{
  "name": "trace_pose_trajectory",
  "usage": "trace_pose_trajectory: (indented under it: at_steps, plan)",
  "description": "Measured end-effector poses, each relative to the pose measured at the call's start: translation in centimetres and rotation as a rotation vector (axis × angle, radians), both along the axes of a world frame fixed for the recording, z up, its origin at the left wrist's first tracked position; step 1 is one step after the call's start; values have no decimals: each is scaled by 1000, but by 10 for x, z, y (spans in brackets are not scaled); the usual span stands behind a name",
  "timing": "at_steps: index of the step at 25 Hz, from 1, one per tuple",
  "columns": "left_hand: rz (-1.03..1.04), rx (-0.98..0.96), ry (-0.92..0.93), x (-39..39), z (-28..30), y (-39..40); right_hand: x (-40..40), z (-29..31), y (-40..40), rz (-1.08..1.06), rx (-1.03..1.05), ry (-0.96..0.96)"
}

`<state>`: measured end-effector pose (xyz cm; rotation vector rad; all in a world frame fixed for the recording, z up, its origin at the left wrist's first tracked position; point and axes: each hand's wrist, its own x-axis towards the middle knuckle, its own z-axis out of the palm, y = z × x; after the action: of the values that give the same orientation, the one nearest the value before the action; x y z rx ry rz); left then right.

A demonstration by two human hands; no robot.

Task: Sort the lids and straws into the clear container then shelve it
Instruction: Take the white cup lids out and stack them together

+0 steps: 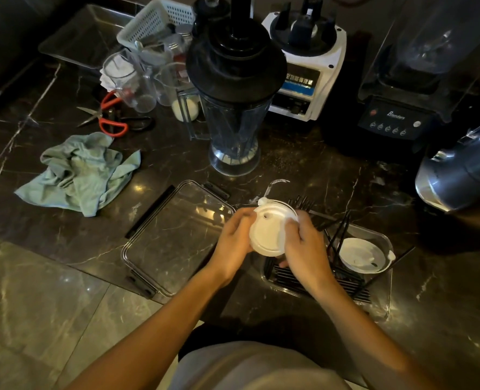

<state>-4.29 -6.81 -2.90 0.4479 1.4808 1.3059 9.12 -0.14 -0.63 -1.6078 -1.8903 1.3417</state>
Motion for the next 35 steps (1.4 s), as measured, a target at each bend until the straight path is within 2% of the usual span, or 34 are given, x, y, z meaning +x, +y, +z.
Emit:
trace_pose_trajectory:
  at_steps: [11, 13, 18, 22, 27, 28, 31, 33, 35]
  plan:
    - [58, 80, 169, -8, -5, -12, -28, -13, -17, -14, 91, -9]
    - [75, 83, 179, -14, -9, -14, -31, -13, -17, 32, 40, 1]
    - [130, 94, 172, -33, -10, -24, -39, -9, -6, 80, -253, 126]
    - [110, 27, 171, -63, -9, -35, -53, -11, 9, 205, -220, 81]
    - [60, 15, 458, -107, -20, -47, -90, -18, 15, 291, -106, -12]
    - [42, 35, 555, -114, -21, -48, -97, -19, 15, 276, -157, -26]
    - [37, 89, 808, -132, -31, -49, -116, -19, 19, 151, -528, 105]
    - [47, 93, 836, -140, -42, -49, -126, -21, 23, 100, -641, 156]
    - [18, 78, 819, -143, -52, -51, -136, -25, 25, 136, -628, 127]
